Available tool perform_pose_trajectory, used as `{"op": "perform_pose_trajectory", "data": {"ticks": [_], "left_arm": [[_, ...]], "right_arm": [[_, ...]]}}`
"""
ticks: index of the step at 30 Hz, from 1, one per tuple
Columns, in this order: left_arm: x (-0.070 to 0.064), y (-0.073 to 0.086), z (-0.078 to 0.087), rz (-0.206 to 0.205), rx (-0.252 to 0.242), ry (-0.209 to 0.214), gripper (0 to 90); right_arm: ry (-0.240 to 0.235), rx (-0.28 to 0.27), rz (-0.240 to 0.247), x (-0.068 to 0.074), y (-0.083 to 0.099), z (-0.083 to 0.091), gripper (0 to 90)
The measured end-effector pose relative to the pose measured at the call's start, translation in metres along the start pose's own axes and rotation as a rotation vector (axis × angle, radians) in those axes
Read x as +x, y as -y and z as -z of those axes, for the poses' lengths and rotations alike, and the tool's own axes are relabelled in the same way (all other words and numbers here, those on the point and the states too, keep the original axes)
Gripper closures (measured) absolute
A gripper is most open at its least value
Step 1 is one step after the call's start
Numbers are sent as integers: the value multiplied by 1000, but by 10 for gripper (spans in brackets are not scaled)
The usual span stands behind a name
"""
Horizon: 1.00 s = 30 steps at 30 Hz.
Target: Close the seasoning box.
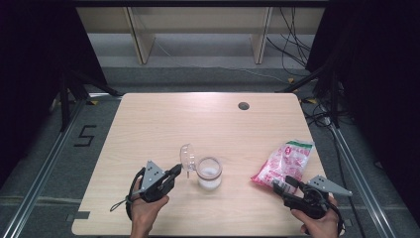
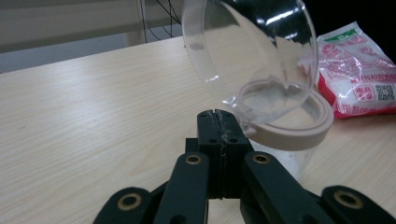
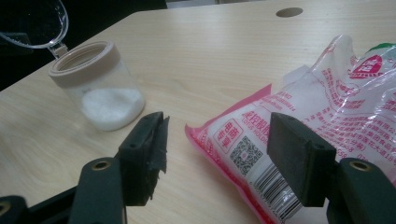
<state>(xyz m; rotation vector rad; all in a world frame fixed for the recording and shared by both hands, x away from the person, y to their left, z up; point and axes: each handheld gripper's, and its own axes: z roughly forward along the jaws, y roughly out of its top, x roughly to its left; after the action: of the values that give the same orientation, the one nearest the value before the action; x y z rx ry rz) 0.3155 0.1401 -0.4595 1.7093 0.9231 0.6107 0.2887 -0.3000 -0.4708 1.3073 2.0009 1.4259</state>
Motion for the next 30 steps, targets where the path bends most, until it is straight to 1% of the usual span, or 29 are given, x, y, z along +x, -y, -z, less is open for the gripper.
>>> {"op": "perform_pose_trajectory", "data": {"ticks": [1,2,3,4,5,6,7,8,9,10,12,13,14,15,16,17,18,19,20,21,22,23,24,25,26,29,30], "left_arm": [[0,-2,1,-8,5,-2,894],[0,-3,1,-5,2,-3,894],[0,-4,0,-5,-8,3,894],[0,-5,1,-9,0,-1,895],[0,-6,1,-6,-2,-2,894],[0,-6,0,-4,-6,0,894],[0,-7,0,-4,-9,3,894],[-1,-8,-1,5,-15,1,895],[-1,-9,0,-13,-12,0,895],[-1,-10,0,-18,-13,1,894],[-2,-11,0,-17,-16,4,894],[-2,-11,0,-19,-17,3,895],[-1,-11,0,-20,-16,2,894],[-1,-11,0,-20,-14,6,894],[-1,-11,-1,-19,-14,4,894],[-1,-11,-1,-19,-19,10,894],[-1,-11,-2,-20,-18,13,894],[-2,-11,-2,-5,-24,13,894],[-2,-12,-2,-18,-22,11,894],[-2,-13,-1,-23,-15,9,894],[-3,-13,-1,-22,-19,9,894],[-4,-13,-2,-6,-23,10,894],[-3,-14,-2,-29,-22,13,894],[-4,-14,-2,-27,-21,11,894],[-4,-14,-2,-27,-21,12,894],[-5,-15,-2,-33,-21,14,893],[-5,-15,-2,-32,-21,17,893]], "right_arm": [[-25,-1,-28,2,0,-1,377],[-25,10,-37,3,0,0,377],[-23,9,-29,4,1,0,377],[-17,6,-12,4,1,-1,377],[-17,15,-38,6,2,-1,376],[-14,12,-17,5,1,-1,376],[-13,14,-10,5,1,-1,376],[-25,-3,-15,6,2,-2,375],[-41,8,-31,7,2,-2,374],[-43,16,-30,7,2,-2,374],[-47,16,-28,8,2,-1,374],[-39,1,-11,7,2,-2,374],[-40,3,-11,7,3,-2,375],[-46,17,-60,11,3,-1,375],[-37,24,-39,11,2,-1,375],[-42,21,-60,13,3,-1,375],[-39,17,-50,12,3,-1,375],[-42,7,-17,10,3,-2,375],[-54,12,-15,10,3,-2,375],[-56,28,-17,11,2,-1,375],[-50,31,-50,14,2,0,375],[-50,20,-35,14,3,-1,376],[-50,8,-10,12,3,-2,375],[-54,21,-48,16,3,-1,375],[-50,7,5,12,3,-2,376],[-48,14,8,12,3,-1,376],[-56,23,-15,14,3,-1,376]]}}
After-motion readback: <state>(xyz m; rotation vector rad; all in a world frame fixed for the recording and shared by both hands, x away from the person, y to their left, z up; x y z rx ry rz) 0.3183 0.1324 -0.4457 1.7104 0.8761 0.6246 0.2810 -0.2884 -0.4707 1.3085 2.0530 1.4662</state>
